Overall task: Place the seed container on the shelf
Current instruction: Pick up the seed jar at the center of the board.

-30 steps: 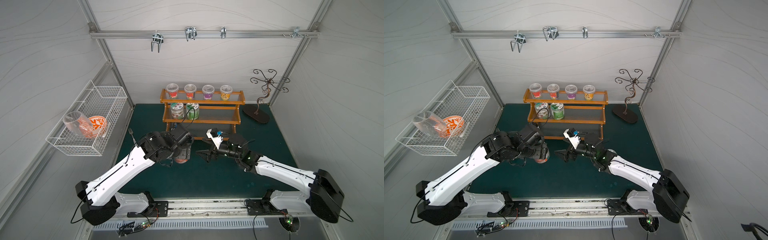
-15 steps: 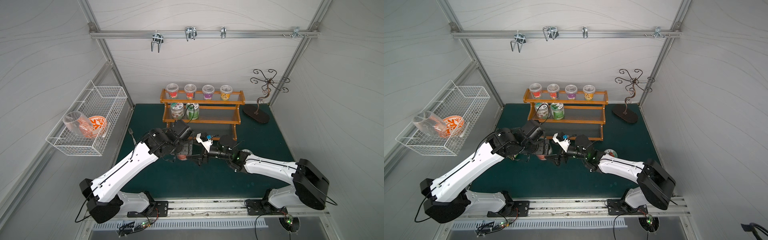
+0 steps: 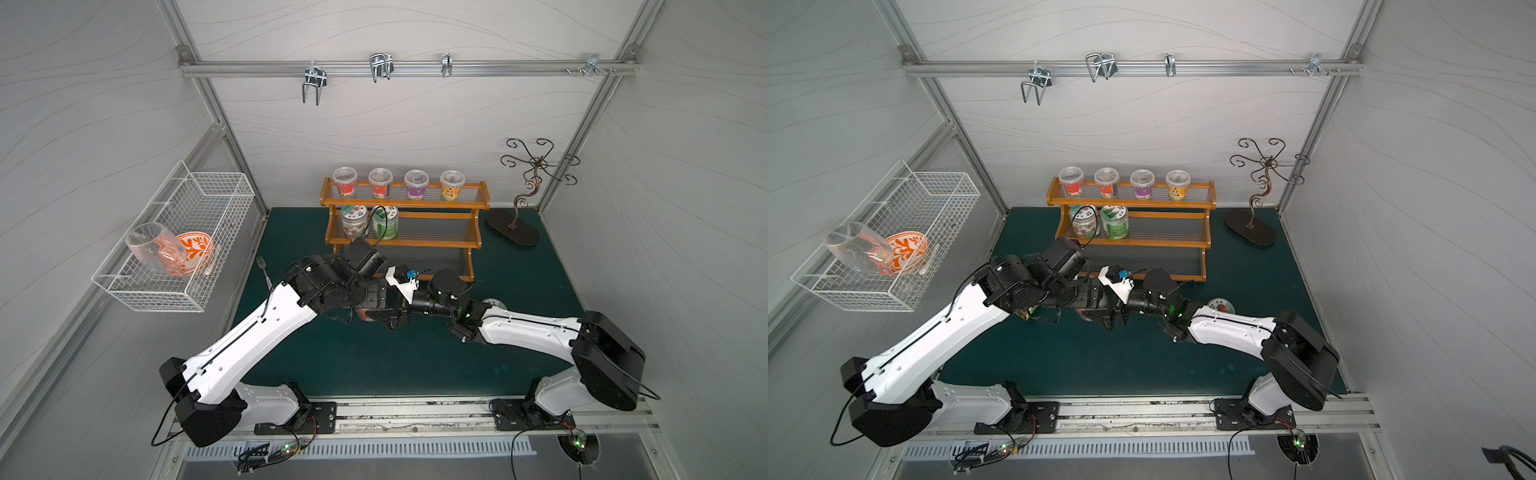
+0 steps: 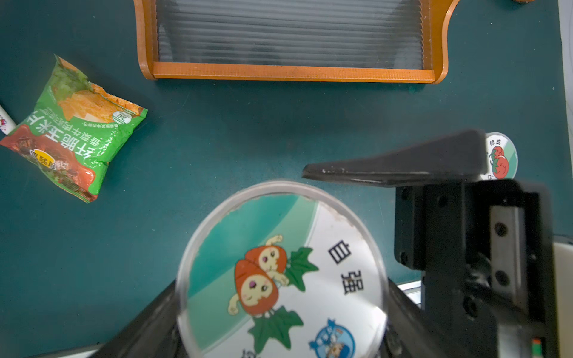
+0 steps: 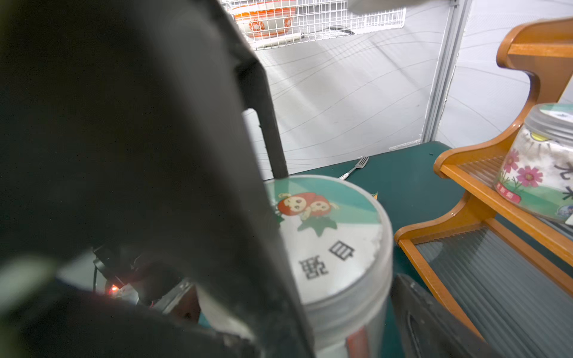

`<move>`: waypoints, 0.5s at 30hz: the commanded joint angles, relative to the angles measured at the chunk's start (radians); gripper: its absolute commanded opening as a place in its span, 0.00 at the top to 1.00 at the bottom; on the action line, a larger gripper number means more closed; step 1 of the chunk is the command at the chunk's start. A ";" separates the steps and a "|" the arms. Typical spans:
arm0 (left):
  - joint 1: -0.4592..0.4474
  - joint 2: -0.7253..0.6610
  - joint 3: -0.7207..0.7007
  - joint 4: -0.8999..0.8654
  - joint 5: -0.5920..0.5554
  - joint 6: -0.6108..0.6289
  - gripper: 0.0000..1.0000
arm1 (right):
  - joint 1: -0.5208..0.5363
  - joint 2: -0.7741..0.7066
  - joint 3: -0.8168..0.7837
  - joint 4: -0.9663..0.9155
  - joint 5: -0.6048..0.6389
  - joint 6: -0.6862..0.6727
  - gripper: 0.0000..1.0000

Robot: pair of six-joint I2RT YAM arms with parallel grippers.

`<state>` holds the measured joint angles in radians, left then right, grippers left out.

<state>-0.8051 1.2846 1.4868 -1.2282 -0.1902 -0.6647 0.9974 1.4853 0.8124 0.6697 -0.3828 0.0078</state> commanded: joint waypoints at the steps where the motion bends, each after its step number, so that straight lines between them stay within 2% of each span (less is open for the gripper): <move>1: 0.000 -0.010 0.005 0.078 0.031 0.001 0.35 | 0.017 0.015 0.011 0.019 0.033 -0.033 0.01; 11: 0.003 -0.014 0.015 0.089 0.037 -0.005 0.35 | 0.030 0.010 0.052 -0.132 0.233 -0.113 0.01; 15: 0.005 -0.016 0.010 0.103 0.042 -0.019 0.35 | 0.033 0.010 0.018 -0.060 0.280 -0.105 0.01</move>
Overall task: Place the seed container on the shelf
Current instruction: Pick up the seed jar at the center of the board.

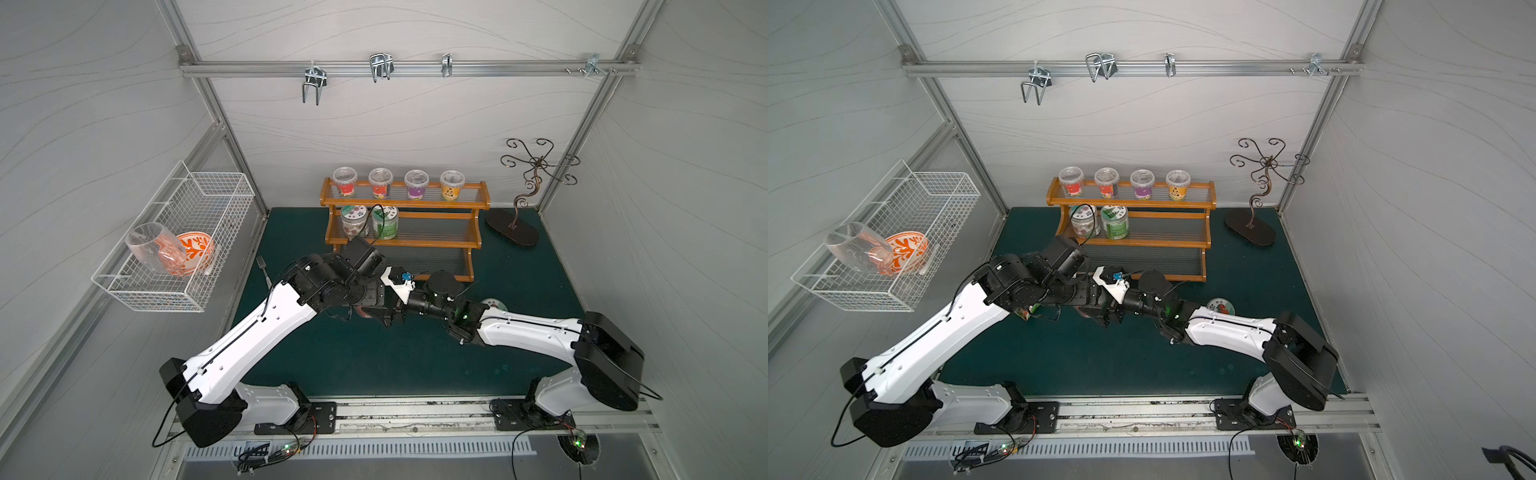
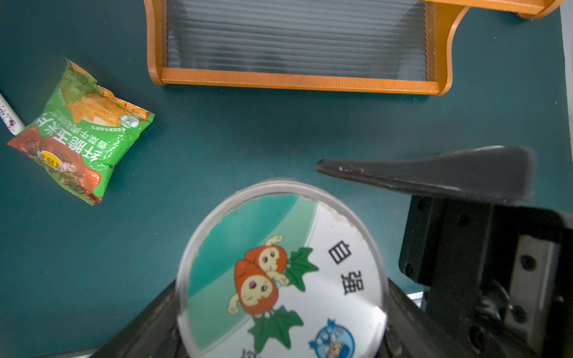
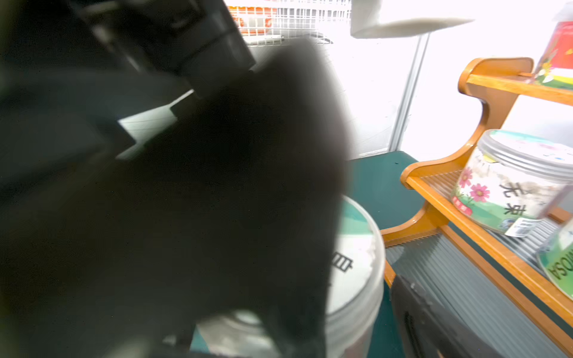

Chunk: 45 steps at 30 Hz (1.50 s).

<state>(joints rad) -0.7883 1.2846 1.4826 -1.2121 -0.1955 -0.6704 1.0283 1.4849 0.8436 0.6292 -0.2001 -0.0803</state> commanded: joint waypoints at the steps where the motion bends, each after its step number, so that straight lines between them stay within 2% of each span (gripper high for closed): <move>1: -0.011 -0.019 0.012 0.091 0.048 -0.019 0.34 | 0.003 0.009 -0.025 0.001 0.097 -0.019 0.01; 9: 0.021 -0.086 -0.033 0.135 0.019 -0.055 0.34 | 0.004 -0.039 -0.067 -0.015 0.042 -0.035 0.01; 14: 0.029 -0.105 -0.050 0.140 0.030 -0.063 0.34 | 0.003 -0.061 -0.099 0.014 0.060 -0.032 0.01; 24: 0.030 -0.102 -0.095 0.173 0.089 -0.085 0.35 | 0.009 -0.035 -0.078 0.099 -0.027 -0.029 0.01; 40: 0.029 -0.083 -0.128 0.238 0.184 -0.099 0.36 | 0.018 -0.016 -0.051 0.060 0.024 -0.024 0.02; 41: 0.027 -0.082 -0.128 0.237 0.184 -0.097 0.36 | 0.017 -0.017 -0.051 0.060 0.024 -0.025 0.04; 42: 0.028 -0.082 -0.128 0.235 0.182 -0.094 0.36 | 0.017 -0.020 -0.051 0.060 0.022 -0.024 0.10; 44: 0.028 -0.084 -0.125 0.234 0.180 -0.088 0.34 | 0.016 -0.026 -0.058 0.065 0.016 -0.026 0.30; 45: 0.028 -0.086 -0.123 0.235 0.181 -0.084 0.32 | 0.016 -0.029 -0.060 0.067 0.014 -0.026 0.35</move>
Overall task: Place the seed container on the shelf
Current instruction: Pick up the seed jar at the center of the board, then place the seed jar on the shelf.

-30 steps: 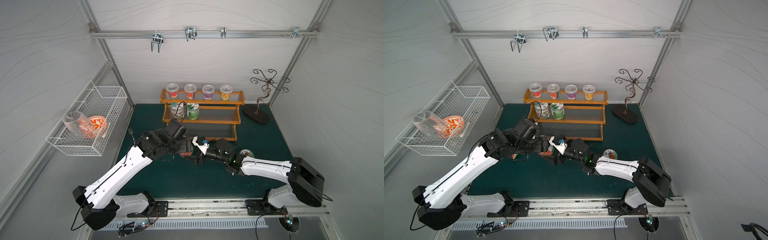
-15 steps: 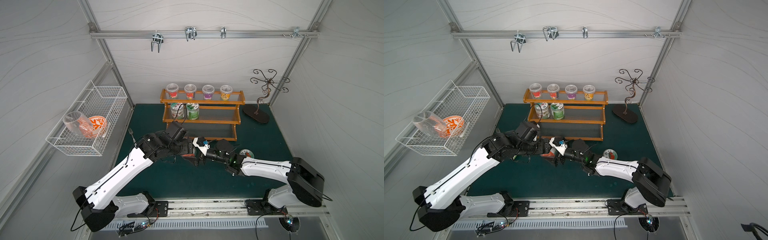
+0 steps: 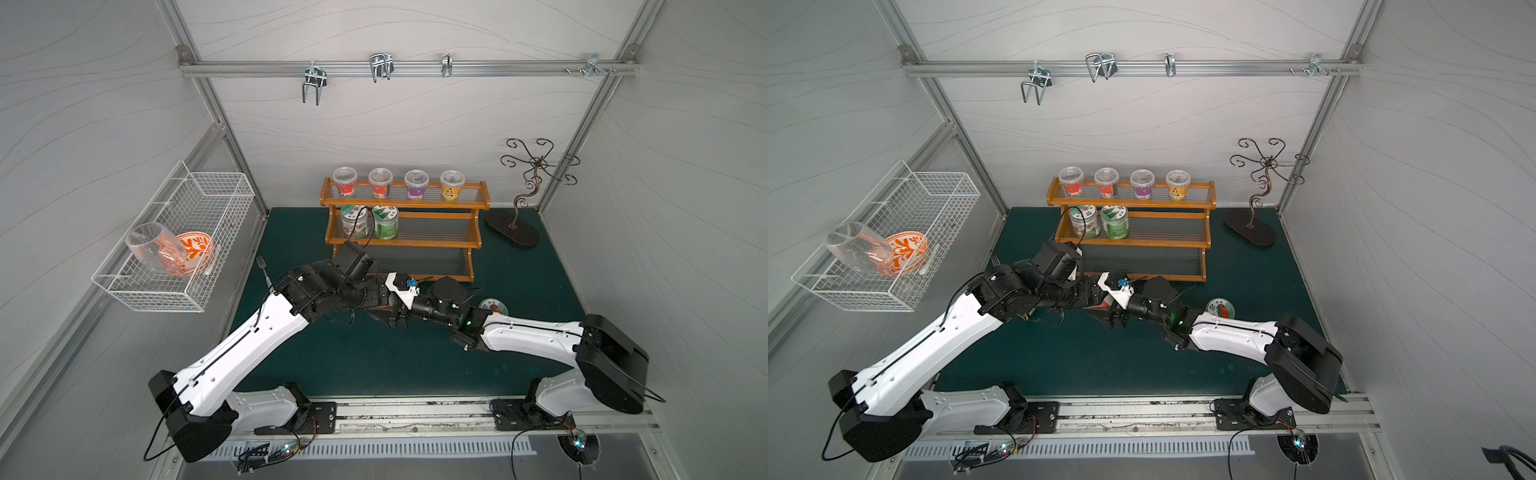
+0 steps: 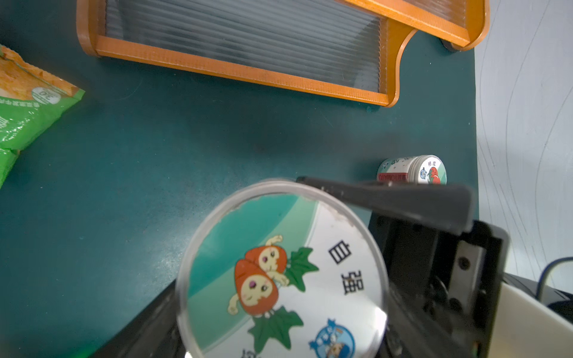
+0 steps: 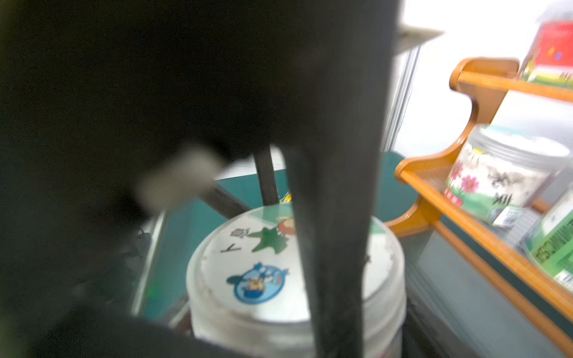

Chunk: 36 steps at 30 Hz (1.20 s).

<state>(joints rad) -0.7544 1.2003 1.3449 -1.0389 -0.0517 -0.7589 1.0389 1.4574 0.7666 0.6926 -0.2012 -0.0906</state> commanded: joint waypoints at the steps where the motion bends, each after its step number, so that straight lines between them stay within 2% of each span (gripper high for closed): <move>1: -0.006 -0.005 0.017 0.064 0.039 0.008 0.29 | 0.005 -0.005 0.013 0.008 0.011 -0.015 0.39; 5: -0.004 -0.013 0.038 0.071 0.014 0.042 0.17 | 0.002 -0.018 -0.004 0.027 0.004 -0.015 0.50; 11: -0.005 -0.026 0.058 0.109 -0.009 0.096 0.01 | -0.028 -0.038 -0.029 0.060 -0.012 0.023 0.55; 21: -0.003 -0.072 0.095 0.139 -0.074 0.170 0.00 | -0.110 -0.105 -0.101 0.136 -0.027 0.089 0.56; 29: 0.001 -0.209 0.019 0.217 -0.179 0.208 0.00 | -0.226 -0.140 -0.129 0.224 0.015 0.138 0.55; 36: 0.001 -0.273 -0.024 0.232 -0.219 0.220 0.00 | -0.345 -0.085 -0.088 0.315 0.064 0.199 0.54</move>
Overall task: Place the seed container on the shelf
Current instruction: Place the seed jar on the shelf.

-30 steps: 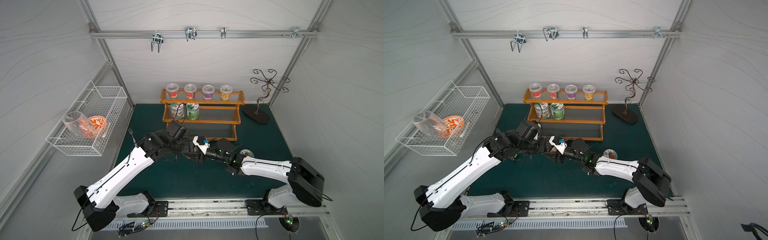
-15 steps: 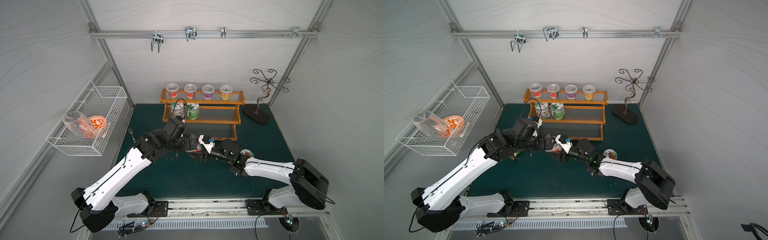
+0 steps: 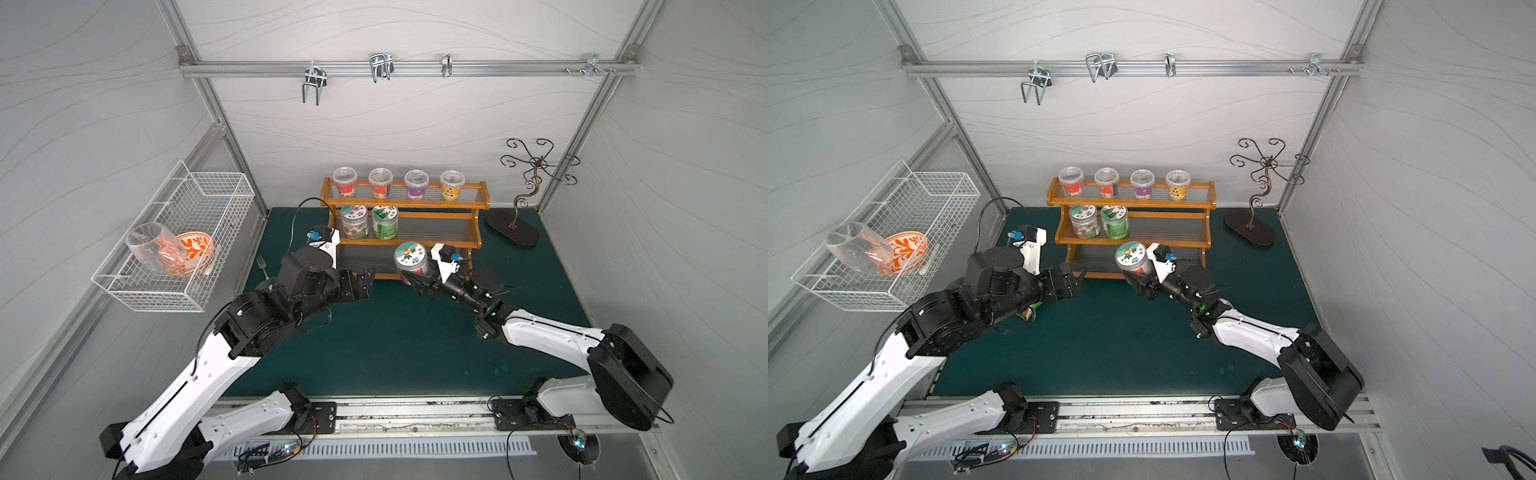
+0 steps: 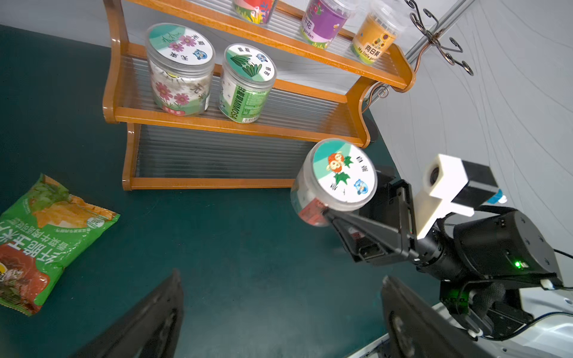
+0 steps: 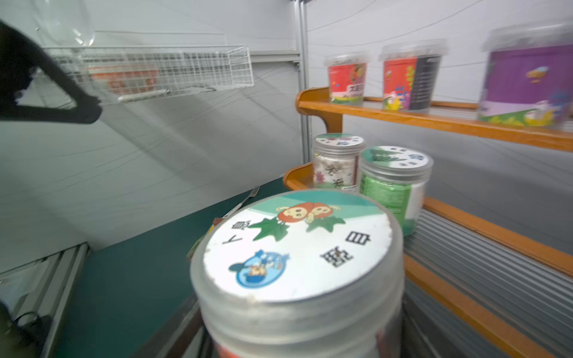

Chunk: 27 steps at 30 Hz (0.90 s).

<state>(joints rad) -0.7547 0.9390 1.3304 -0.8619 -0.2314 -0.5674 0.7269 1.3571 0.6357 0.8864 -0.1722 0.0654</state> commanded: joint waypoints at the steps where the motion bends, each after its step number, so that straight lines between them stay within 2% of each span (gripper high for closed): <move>1: 0.003 -0.015 -0.012 0.054 -0.043 0.029 0.00 | -0.044 0.029 0.049 0.131 0.039 0.044 0.54; 10: 0.004 -0.014 -0.022 0.051 -0.043 0.037 0.00 | -0.137 0.163 0.133 0.210 0.013 0.078 0.52; 27: 0.010 -0.005 -0.015 0.086 -0.053 0.062 0.00 | -0.208 0.392 0.267 0.255 -0.017 0.111 0.51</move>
<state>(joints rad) -0.7506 0.9321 1.3048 -0.8371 -0.2619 -0.5270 0.5255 1.7329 0.8692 1.0615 -0.1699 0.1638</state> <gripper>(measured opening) 0.996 0.759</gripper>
